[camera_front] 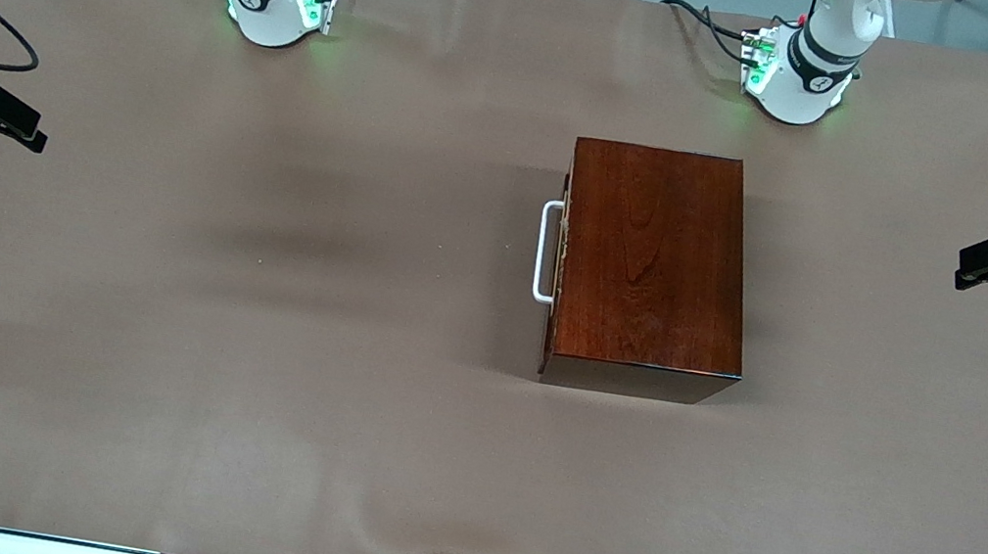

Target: Open drawer, take yellow block, close drawer

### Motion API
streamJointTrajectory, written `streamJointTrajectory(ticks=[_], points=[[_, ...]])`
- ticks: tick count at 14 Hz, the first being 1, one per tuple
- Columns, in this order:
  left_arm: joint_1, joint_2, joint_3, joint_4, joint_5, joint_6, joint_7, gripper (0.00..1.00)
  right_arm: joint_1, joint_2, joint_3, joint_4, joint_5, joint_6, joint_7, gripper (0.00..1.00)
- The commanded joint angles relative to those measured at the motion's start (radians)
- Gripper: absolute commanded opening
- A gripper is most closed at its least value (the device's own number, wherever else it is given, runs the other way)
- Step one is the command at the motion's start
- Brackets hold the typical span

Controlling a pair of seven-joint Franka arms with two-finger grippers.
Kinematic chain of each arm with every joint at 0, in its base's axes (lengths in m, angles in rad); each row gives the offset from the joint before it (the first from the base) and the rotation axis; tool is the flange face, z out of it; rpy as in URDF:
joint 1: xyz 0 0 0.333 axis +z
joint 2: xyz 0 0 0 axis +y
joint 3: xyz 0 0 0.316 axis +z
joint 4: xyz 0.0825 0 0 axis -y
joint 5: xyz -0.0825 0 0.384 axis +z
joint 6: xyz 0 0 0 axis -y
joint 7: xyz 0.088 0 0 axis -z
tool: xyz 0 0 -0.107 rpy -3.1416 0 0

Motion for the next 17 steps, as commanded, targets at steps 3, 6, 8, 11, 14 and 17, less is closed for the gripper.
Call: streamJointTrajectory(ticks=[3, 6, 8, 11, 14, 17], points=[[0.009, 0.002, -0.003, 0.032, -0.051, -0.009, -0.018, 1.00, -0.008, -0.028, 0.007, -0.016, 0.013, -0.009, 0.003, 1.00], [0.011, 0.002, -0.003, 0.043, -0.051, -0.009, -0.019, 1.00, -0.008, -0.028, 0.007, -0.016, 0.013, -0.009, 0.003, 1.00], [0.024, -0.006, -0.003, 0.043, -0.045, -0.015, -0.019, 1.00, -0.008, -0.026, 0.007, -0.016, 0.013, -0.009, 0.003, 1.00], [0.020, -0.004, -0.008, 0.049, -0.052, -0.015, -0.022, 1.00, -0.008, -0.026, 0.009, -0.015, 0.010, -0.009, -0.001, 1.00], [0.021, -0.004, -0.008, 0.050, -0.051, -0.014, -0.056, 1.00, -0.006, -0.039, 0.009, -0.013, 0.009, -0.008, -0.002, 1.00], [0.020, -0.010, -0.020, 0.052, -0.055, -0.015, -0.056, 1.00, 0.001, -0.043, 0.007, -0.015, 0.001, -0.009, -0.001, 1.00]])
